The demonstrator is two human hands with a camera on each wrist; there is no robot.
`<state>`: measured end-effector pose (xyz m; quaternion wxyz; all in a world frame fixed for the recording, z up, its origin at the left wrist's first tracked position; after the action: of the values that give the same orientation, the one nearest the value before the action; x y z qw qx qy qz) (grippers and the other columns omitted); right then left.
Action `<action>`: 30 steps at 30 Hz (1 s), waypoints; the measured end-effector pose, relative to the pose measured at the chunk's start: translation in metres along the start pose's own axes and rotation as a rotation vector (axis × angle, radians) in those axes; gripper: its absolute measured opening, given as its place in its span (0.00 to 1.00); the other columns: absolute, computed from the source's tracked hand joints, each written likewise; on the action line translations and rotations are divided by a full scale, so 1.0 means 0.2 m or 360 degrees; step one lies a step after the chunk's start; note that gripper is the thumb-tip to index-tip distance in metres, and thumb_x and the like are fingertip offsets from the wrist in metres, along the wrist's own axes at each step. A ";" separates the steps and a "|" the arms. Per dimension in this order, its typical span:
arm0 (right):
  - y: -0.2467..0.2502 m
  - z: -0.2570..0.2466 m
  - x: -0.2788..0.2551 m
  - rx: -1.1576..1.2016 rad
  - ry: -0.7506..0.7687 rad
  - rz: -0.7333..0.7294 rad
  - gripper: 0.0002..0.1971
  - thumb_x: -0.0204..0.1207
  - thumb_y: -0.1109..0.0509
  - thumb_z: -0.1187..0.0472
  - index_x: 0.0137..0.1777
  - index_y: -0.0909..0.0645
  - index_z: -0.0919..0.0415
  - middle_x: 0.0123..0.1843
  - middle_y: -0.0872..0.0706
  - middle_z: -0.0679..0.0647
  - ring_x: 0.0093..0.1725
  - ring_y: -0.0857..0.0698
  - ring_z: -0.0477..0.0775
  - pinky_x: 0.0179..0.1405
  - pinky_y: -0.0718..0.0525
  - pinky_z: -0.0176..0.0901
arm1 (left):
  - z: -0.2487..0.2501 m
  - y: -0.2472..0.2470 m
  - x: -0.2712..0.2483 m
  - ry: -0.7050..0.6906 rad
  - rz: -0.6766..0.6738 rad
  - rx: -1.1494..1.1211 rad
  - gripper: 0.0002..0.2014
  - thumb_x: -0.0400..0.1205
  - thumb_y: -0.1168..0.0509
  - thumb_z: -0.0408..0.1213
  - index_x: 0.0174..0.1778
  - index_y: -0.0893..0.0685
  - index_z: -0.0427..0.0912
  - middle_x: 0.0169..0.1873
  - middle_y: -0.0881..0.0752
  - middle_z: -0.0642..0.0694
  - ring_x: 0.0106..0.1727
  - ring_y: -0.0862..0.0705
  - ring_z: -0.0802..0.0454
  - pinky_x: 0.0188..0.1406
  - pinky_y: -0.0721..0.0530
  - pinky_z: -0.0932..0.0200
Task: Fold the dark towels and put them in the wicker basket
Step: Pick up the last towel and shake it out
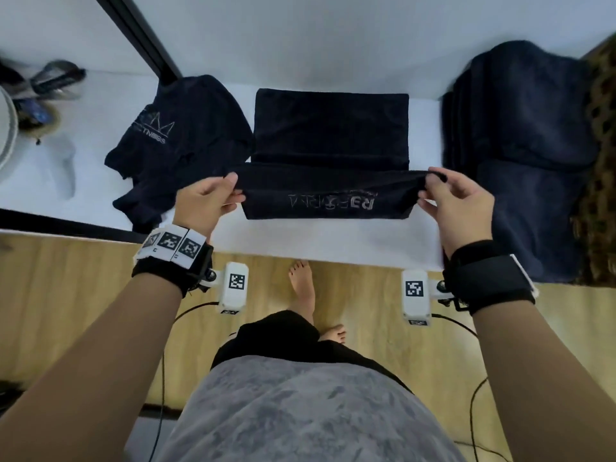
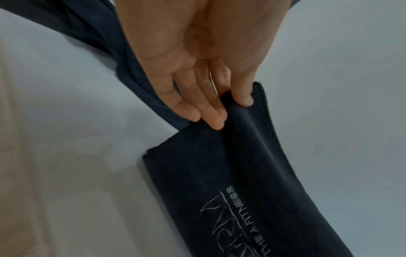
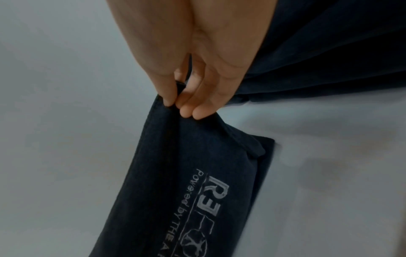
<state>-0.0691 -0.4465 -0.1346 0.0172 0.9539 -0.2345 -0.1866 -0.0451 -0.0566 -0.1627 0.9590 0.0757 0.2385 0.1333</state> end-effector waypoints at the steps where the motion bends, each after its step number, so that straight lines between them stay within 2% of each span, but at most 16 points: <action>1: -0.02 -0.02 0.05 -0.0033 0.0020 0.0037 0.06 0.79 0.28 0.62 0.51 0.11 0.54 0.35 0.23 0.55 0.35 0.16 0.47 0.45 0.13 0.40 | 0.03 -0.02 0.05 -0.0020 -0.0007 0.0037 0.09 0.80 0.27 0.46 0.43 0.11 0.44 0.34 0.08 0.49 0.41 0.08 0.54 0.40 0.14 0.64; 3: -0.05 -0.06 0.15 -0.0185 0.0079 0.0102 0.05 0.80 0.29 0.57 0.47 0.11 0.50 0.36 0.23 0.57 0.37 0.18 0.48 0.46 0.12 0.45 | 0.09 -0.06 0.15 -0.0084 0.0015 0.0130 0.10 0.79 0.28 0.47 0.37 0.12 0.45 0.28 0.12 0.53 0.34 0.12 0.59 0.40 0.15 0.63; 5: -0.07 -0.09 0.25 -0.0429 0.0127 0.0192 0.11 0.78 0.30 0.49 0.42 0.13 0.53 0.38 0.21 0.59 0.41 0.20 0.49 0.53 0.13 0.51 | 0.16 -0.10 0.25 -0.0151 0.0051 0.0219 0.13 0.78 0.28 0.47 0.30 0.14 0.47 0.23 0.17 0.56 0.29 0.19 0.61 0.39 0.16 0.65; 6: -0.09 -0.10 0.30 -0.0538 0.0151 0.0256 0.16 0.78 0.31 0.45 0.40 0.15 0.57 0.40 0.19 0.60 0.41 0.20 0.45 0.54 0.15 0.47 | 0.19 -0.12 0.30 -0.0183 0.0066 0.0235 0.13 0.78 0.28 0.47 0.29 0.15 0.48 0.22 0.19 0.57 0.28 0.21 0.62 0.37 0.17 0.67; 8: -0.12 -0.14 0.39 -0.0713 0.0183 0.0385 0.20 0.79 0.33 0.44 0.36 0.19 0.61 0.44 0.17 0.60 0.39 0.22 0.40 0.45 0.24 0.32 | 0.25 -0.16 0.40 -0.0251 0.0077 0.0258 0.14 0.77 0.28 0.47 0.27 0.17 0.49 0.25 0.21 0.55 0.30 0.23 0.62 0.37 0.20 0.68; 10: -0.16 -0.17 0.46 -0.0805 0.0167 0.0458 0.20 0.81 0.35 0.45 0.34 0.22 0.58 0.46 0.18 0.57 0.40 0.23 0.45 0.41 0.31 0.30 | 0.31 -0.21 0.49 -0.0269 0.0059 0.0221 0.13 0.78 0.29 0.44 0.28 0.19 0.48 0.30 0.21 0.49 0.36 0.22 0.56 0.47 0.19 0.57; 12: -0.19 -0.19 0.54 -0.0795 0.0142 0.0456 0.19 0.82 0.35 0.45 0.36 0.21 0.58 0.42 0.19 0.52 0.40 0.24 0.46 0.42 0.31 0.33 | 0.35 -0.26 0.57 -0.0222 0.0028 0.0042 0.12 0.78 0.28 0.42 0.29 0.19 0.46 0.34 0.21 0.42 0.42 0.22 0.47 0.51 0.19 0.48; 15: -0.22 -0.22 0.67 -0.0766 0.0131 0.0432 0.16 0.82 0.35 0.45 0.40 0.18 0.56 0.30 0.22 0.44 0.35 0.26 0.42 0.39 0.30 0.33 | 0.39 -0.33 0.69 -0.0159 0.0023 -0.0084 0.11 0.77 0.29 0.44 0.30 0.19 0.48 0.39 0.22 0.37 0.44 0.24 0.43 0.49 0.21 0.45; 17: -0.25 -0.21 0.77 -0.0810 0.0117 0.0411 0.15 0.82 0.35 0.46 0.41 0.17 0.55 0.28 0.22 0.43 0.36 0.25 0.43 0.38 0.33 0.31 | 0.38 -0.38 0.78 -0.0189 0.0043 0.0066 0.11 0.78 0.30 0.46 0.32 0.19 0.48 0.37 0.22 0.38 0.42 0.23 0.45 0.47 0.20 0.46; 19: -0.28 -0.17 0.86 -0.0895 0.0057 0.0347 0.14 0.82 0.34 0.48 0.41 0.16 0.56 0.29 0.20 0.44 0.37 0.23 0.47 0.38 0.33 0.32 | 0.36 -0.41 0.86 -0.0235 0.0113 0.0318 0.10 0.81 0.31 0.45 0.36 0.19 0.47 0.35 0.19 0.45 0.41 0.21 0.49 0.47 0.18 0.49; 20: -0.30 -0.14 0.90 -0.0957 -0.0002 0.0289 0.13 0.81 0.33 0.49 0.43 0.14 0.57 0.32 0.17 0.47 0.41 0.19 0.52 0.40 0.30 0.33 | 0.34 -0.42 0.89 -0.0267 0.0154 0.0444 0.08 0.82 0.31 0.44 0.38 0.18 0.46 0.35 0.18 0.48 0.41 0.21 0.52 0.48 0.18 0.52; 22: -0.32 -0.05 0.95 -0.1084 -0.0145 0.0140 0.10 0.80 0.30 0.53 0.50 0.11 0.58 0.41 0.12 0.53 0.51 0.14 0.57 0.53 0.21 0.39 | 0.31 -0.44 0.93 -0.0306 0.0198 0.0669 0.06 0.82 0.32 0.41 0.42 0.16 0.44 0.36 0.16 0.49 0.40 0.20 0.54 0.48 0.20 0.57; 24: -0.33 0.04 0.96 -0.1144 -0.0253 0.0071 0.10 0.78 0.28 0.55 0.54 0.10 0.58 0.47 0.10 0.55 0.55 0.13 0.58 0.60 0.19 0.40 | 0.27 -0.45 0.96 -0.0249 0.0218 0.0809 0.07 0.82 0.32 0.42 0.46 0.13 0.42 0.40 0.13 0.47 0.41 0.17 0.54 0.46 0.21 0.62; 30: -0.36 0.06 1.05 -0.1021 -0.0205 0.0218 0.12 0.78 0.29 0.51 0.54 0.11 0.58 0.51 0.09 0.54 0.53 0.14 0.53 0.57 0.21 0.39 | 0.28 -0.48 1.05 -0.0169 0.0205 0.1027 0.10 0.80 0.31 0.41 0.54 0.12 0.42 0.50 0.11 0.48 0.52 0.15 0.53 0.52 0.24 0.66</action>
<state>0.1302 -0.4777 -0.2264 0.3142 0.8681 -0.2280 -0.3093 0.1815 -0.0921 -0.2264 0.8863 0.3972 0.2129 0.1072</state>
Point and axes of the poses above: each hand's wrist, its own x-axis towards the middle knuckle, its own y-axis out of the back of the hand, z = x × y, the point moved 4 cm from there along x, towards the middle knuckle
